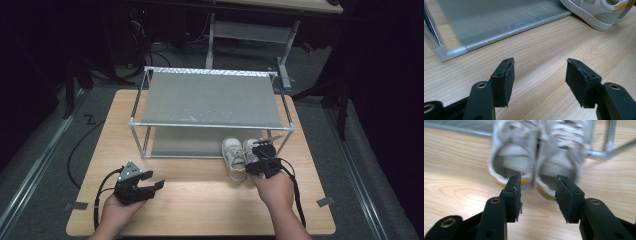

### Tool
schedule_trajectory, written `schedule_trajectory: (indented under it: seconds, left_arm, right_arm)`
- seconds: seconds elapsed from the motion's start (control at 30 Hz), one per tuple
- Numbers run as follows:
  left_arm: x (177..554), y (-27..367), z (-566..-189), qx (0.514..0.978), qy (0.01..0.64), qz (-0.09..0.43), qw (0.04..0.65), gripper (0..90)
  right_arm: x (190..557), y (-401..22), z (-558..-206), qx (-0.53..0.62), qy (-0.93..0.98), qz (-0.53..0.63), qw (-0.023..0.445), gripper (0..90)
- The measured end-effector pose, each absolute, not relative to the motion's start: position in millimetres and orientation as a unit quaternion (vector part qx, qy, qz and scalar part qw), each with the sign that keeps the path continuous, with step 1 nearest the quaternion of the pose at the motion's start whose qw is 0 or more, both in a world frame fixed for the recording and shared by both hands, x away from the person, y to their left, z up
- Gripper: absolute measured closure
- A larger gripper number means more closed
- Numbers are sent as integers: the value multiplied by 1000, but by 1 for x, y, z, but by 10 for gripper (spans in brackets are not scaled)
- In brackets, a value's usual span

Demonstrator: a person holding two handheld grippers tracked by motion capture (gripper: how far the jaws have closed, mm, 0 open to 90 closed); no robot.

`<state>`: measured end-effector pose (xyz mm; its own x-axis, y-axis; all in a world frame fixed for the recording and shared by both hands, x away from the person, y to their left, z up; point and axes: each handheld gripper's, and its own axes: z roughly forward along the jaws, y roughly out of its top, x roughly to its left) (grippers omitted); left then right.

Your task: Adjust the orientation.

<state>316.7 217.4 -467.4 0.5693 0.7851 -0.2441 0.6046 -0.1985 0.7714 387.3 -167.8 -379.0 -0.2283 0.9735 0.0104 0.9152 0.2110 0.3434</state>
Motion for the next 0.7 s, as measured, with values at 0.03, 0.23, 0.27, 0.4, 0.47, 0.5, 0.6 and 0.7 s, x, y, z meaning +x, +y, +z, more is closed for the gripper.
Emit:
schedule_trajectory:
  seconds: [0.03,0.23,0.27,0.4,0.47,0.5,0.6,0.7]
  left_arm:
    - [317,216,-467,767,454,102,441,409]
    - [313,205,-465,775,455,119,423,417]
    - [313,203,-465,777,454,121,419,417]
    - [311,192,-468,776,465,118,409,435]
    - [312,186,-470,774,476,114,401,456]
    - [312,181,-472,777,478,110,396,466]
    - [313,170,-476,784,479,116,376,499]
    - [316,156,-477,776,494,113,375,560]
  right_arm:
    - [384,-172,-380,614,768,146,109,558]
    - [353,-217,-393,601,763,185,151,580]
    - [353,-217,-393,601,763,185,151,580]
    - [343,-236,-411,592,759,219,158,593]
    - [342,-244,-424,585,759,236,161,603]
    - [342,-247,-428,583,759,241,158,602]
    - [347,-255,-443,573,762,257,159,602]
    - [355,-262,-447,551,772,273,160,626]
